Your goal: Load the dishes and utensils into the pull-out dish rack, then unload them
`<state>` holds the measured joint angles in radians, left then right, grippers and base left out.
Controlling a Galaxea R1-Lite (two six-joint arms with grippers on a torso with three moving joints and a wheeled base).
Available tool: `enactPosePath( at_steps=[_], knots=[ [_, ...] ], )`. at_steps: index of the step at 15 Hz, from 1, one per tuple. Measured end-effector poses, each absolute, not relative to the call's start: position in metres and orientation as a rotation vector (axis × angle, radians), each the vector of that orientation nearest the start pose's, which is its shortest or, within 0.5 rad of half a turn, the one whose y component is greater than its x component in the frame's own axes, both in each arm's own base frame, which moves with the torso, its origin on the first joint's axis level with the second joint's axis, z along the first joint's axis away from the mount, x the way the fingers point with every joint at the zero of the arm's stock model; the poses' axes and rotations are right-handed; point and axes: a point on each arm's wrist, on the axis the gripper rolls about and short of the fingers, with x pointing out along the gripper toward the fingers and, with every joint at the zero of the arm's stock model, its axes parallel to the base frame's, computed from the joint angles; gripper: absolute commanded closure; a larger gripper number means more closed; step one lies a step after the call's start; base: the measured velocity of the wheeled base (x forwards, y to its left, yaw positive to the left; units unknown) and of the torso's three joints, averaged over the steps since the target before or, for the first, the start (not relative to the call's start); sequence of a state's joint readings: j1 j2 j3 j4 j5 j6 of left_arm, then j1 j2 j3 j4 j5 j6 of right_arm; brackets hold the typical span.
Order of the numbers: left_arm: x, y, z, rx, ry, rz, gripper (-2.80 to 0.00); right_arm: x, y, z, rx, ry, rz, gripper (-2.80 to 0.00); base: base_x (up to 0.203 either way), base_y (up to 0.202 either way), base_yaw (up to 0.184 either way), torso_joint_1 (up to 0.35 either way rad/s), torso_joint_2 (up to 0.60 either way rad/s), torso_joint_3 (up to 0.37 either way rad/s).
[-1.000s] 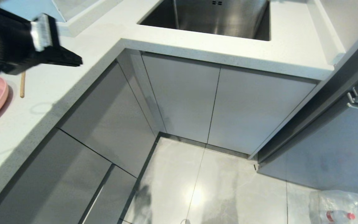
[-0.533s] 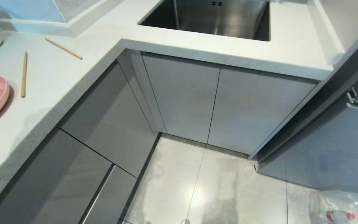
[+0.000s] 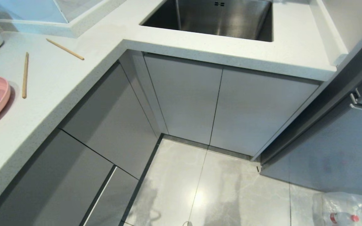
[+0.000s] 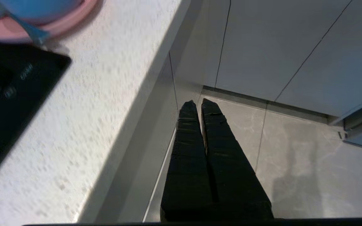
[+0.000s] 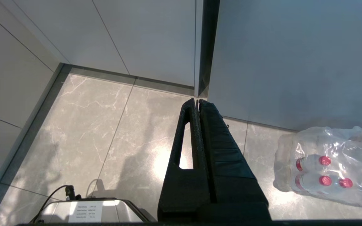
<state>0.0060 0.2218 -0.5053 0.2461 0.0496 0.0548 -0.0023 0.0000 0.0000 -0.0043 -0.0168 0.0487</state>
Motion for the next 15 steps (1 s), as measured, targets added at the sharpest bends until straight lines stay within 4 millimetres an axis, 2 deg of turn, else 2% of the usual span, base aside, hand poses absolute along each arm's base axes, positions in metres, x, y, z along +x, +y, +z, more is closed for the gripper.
enactPosePath(
  at_steps=[3, 5, 7, 9, 15],
  knots=[
    [-0.038, 0.001, 0.130, 0.065, -0.019, 0.056, 0.00, -0.023, 0.000, 0.076, 0.049, -0.005, -0.019, 0.00, 0.000, 0.000, 0.000, 0.000, 0.00, 0.000],
    [-0.029, 0.001, 0.100, 0.063, -0.020, 0.044, 0.00, -0.023, 0.000, 0.076, 0.049, -0.005, -0.019, 0.00, 0.000, 0.000, 0.000, 0.000, 0.00, 0.000],
    [-0.025, 0.000, 0.090, 0.053, -0.072, 0.015, 0.00, -0.023, 0.000, 0.076, 0.049, -0.005, -0.019, 0.00, 0.000, 0.000, 0.000, 0.000, 0.00, 0.000],
    [-0.024, 0.000, 0.079, 0.064, -0.003, -0.005, 0.00, -0.023, 0.000, 0.076, 0.049, -0.005, -0.019, 0.00, 0.000, 0.000, 0.000, 0.000, 0.00, 0.000],
    [-0.023, 0.000, 0.076, 0.006, -0.010, 0.003, 0.00, -0.023, 0.000, 0.076, 0.049, -0.005, -0.019, 0.00, 0.000, 0.000, 0.000, 0.000, 0.00, 0.000]
  ],
)
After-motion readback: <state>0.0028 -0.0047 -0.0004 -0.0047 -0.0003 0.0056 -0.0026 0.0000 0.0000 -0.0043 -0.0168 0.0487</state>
